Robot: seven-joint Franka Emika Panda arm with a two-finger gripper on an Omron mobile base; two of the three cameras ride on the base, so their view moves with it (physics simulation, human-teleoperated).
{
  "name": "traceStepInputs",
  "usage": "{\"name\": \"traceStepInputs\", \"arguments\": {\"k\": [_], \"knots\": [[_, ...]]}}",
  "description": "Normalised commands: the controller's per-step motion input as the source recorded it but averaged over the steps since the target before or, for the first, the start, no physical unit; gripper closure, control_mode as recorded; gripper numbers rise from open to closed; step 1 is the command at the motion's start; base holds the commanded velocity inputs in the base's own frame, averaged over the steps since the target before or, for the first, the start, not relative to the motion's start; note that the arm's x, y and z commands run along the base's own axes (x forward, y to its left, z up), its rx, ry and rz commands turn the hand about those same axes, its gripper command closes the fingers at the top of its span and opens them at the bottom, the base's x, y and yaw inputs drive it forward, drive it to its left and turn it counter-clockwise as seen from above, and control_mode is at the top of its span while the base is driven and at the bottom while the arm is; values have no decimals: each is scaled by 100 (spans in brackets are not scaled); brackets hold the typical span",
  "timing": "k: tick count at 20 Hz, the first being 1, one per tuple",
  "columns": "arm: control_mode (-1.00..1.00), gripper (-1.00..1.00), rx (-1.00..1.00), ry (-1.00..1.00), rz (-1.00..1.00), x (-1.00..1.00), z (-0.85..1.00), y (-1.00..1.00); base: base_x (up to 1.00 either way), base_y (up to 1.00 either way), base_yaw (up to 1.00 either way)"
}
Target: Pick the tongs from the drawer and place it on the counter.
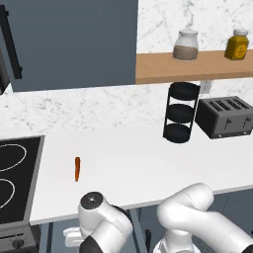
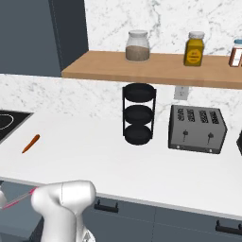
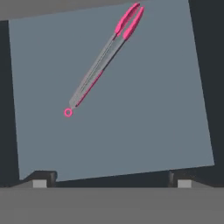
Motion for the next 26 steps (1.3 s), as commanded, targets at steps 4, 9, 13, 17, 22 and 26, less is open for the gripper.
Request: {"name": "traceStepInputs", "arguments": {"k": [4, 9, 13, 17, 22, 26], "knots": [[-100, -100, 0, 11, 0, -35, -23, 0, 0, 0, 0], [-100, -100, -1, 15, 0, -5, -37, 2, 0, 0, 0], [-100, -100, -5, 5, 1, 0, -27, 4, 0, 0, 0], [-100, -100, -1, 3, 0, -2, -15, 1, 0, 0, 0], [-100, -100, -1, 6, 0, -33, -5, 16, 0, 0, 0], [-100, -100, 0, 15, 0, -65, 0, 34, 0, 0, 0]]}}
